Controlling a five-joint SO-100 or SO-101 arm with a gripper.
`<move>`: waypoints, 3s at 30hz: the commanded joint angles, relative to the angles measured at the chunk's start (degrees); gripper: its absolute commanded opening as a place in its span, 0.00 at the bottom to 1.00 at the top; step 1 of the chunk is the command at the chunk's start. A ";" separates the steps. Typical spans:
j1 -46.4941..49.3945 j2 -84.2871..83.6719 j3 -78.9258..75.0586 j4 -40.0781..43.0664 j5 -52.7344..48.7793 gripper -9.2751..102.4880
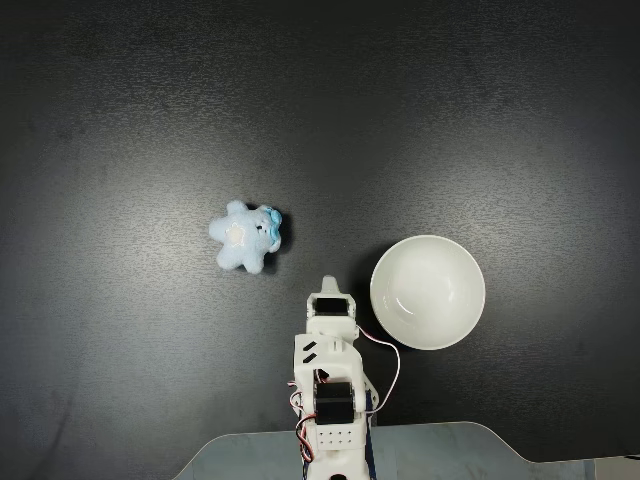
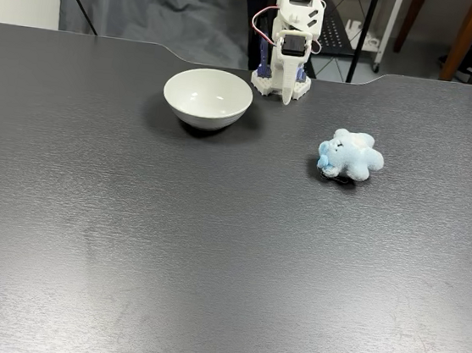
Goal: Grasp a skyblue doll and put it in the white bowl.
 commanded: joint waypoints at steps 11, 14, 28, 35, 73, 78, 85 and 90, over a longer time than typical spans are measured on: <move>-0.26 0.09 -30.76 -17.58 0.26 0.08; -0.26 0.09 -37.27 -17.49 0.26 0.08; -0.26 -20.30 -74.53 -17.40 0.26 0.08; -0.26 -42.63 -103.10 -11.43 0.26 0.08; 0.35 -98.09 -106.70 32.96 -0.53 0.08; -0.26 -91.49 -96.94 32.70 0.09 0.08; 0.53 -91.58 -96.24 32.70 -0.44 0.08; -0.70 -90.88 -96.15 32.70 -0.53 0.08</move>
